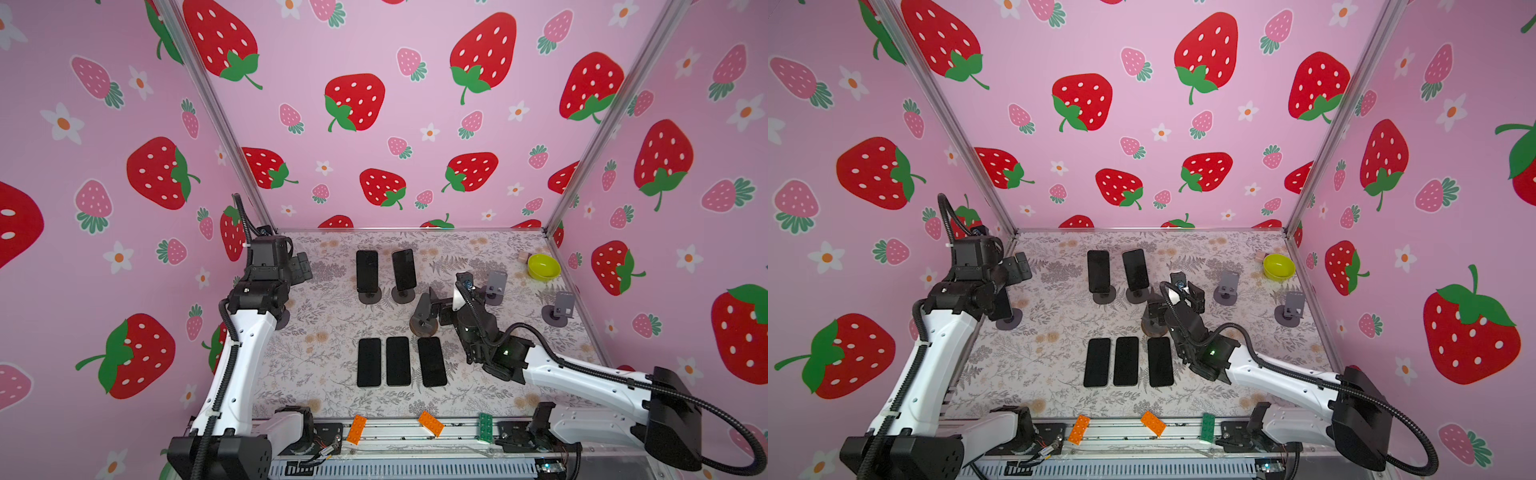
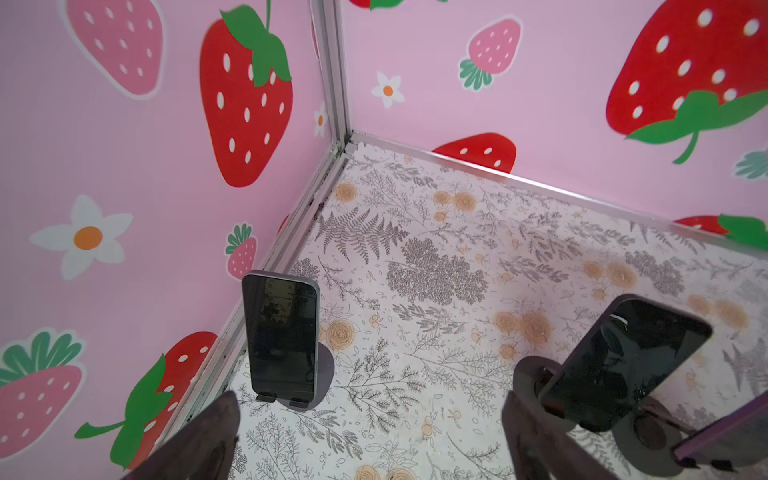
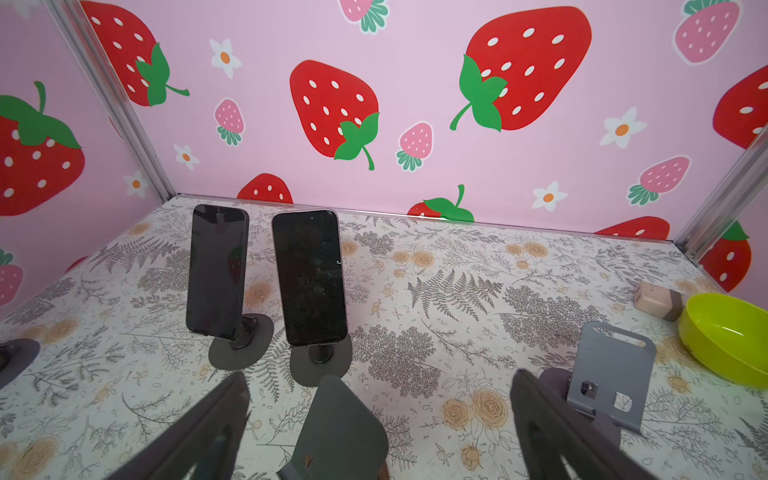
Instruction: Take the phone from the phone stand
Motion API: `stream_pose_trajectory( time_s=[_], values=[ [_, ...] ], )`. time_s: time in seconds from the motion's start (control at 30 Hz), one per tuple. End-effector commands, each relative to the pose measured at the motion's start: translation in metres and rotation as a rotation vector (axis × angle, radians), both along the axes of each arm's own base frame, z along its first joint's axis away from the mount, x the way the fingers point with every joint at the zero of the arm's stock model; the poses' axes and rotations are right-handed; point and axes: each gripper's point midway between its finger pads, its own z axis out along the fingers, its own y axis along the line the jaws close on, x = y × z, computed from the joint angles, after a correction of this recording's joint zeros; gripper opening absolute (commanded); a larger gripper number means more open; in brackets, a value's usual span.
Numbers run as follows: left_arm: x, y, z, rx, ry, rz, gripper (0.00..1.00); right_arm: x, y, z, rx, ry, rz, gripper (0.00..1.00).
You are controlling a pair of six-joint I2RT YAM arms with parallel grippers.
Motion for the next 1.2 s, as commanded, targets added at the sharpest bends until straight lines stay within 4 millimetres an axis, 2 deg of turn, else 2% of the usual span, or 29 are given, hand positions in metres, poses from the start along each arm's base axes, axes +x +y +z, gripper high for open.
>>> stream_pose_trajectory(
  time_s=[0.0,0.13,0.27,0.33,0.47,0.63,0.73,0.8,1.17],
  values=[
    [0.018,-0.005,-0.008,0.001,0.030,-0.209,0.99,0.004,0.004,0.000,-0.015,-0.010,0.005,1.00],
    [0.028,0.039,-0.022,-0.004,0.060,-0.119,0.99,0.005,0.002,0.000,0.006,0.006,0.035,1.00],
    [0.031,0.063,-0.022,-0.074,0.029,-0.053,0.99,0.007,-0.010,-0.002,0.039,0.009,0.039,1.00],
    [0.030,0.075,-0.025,-0.050,0.027,-0.014,0.99,0.013,-0.019,-0.007,0.052,0.017,0.023,1.00],
    [0.030,0.096,-0.041,-0.088,0.036,0.040,0.99,0.024,-0.035,-0.011,0.055,0.026,0.003,1.00],
    [0.044,0.094,-0.065,-0.136,0.084,-0.009,0.99,0.026,-0.046,-0.008,-0.005,-0.054,0.054,1.00],
    [0.052,0.091,-0.072,-0.158,0.092,-0.047,0.99,0.019,-0.036,-0.015,-0.033,-0.066,0.203,1.00],
    [0.055,0.091,-0.076,-0.159,0.104,-0.056,0.99,0.013,-0.035,-0.016,-0.013,-0.094,0.237,1.00],
    [0.057,0.103,-0.096,-0.085,0.205,-0.074,0.99,0.014,-0.042,-0.030,0.002,-0.111,0.202,1.00]
  ],
)
